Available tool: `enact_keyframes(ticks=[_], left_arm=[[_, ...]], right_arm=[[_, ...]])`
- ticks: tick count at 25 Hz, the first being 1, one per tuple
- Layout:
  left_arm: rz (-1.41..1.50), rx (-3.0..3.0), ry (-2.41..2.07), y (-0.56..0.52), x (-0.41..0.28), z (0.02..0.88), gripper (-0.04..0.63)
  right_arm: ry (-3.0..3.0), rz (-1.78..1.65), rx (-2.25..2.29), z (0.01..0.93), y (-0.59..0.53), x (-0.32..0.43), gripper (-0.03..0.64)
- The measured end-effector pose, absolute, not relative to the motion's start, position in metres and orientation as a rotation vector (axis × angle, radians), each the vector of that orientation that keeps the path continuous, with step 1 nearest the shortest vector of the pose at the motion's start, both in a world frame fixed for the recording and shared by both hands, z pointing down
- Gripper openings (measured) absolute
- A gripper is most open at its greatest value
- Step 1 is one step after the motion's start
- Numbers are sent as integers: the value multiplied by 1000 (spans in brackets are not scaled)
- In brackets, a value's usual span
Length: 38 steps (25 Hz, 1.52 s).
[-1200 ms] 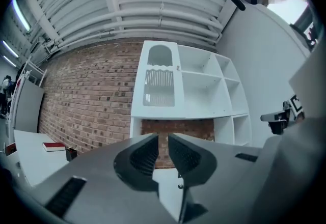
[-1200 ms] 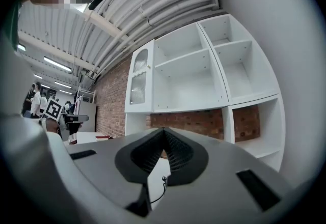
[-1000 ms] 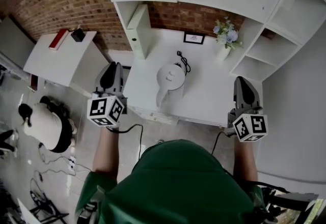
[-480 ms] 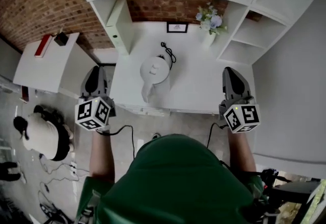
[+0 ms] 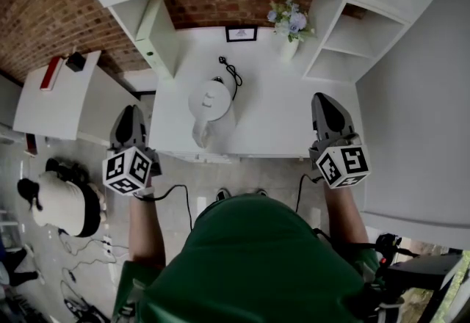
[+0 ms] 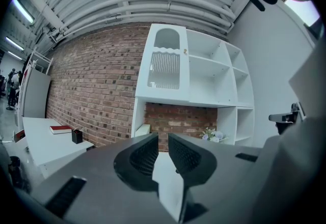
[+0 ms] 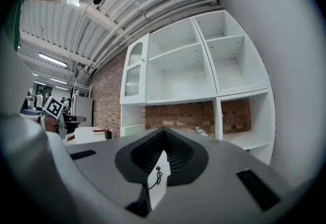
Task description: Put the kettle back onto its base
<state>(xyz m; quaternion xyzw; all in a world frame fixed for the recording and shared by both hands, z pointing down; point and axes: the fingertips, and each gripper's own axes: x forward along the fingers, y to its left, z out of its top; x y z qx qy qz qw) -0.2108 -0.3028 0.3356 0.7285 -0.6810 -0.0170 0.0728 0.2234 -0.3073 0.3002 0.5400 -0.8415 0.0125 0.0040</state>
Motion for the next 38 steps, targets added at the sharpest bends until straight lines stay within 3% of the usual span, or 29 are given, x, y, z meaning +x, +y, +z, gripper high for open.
enact_keyframes(ticks=[38], left_arm=[[-28, 2054, -2087, -271, -162, 363, 72]], right_arm=[[-2707, 64, 1580, 312, -307, 270, 21]])
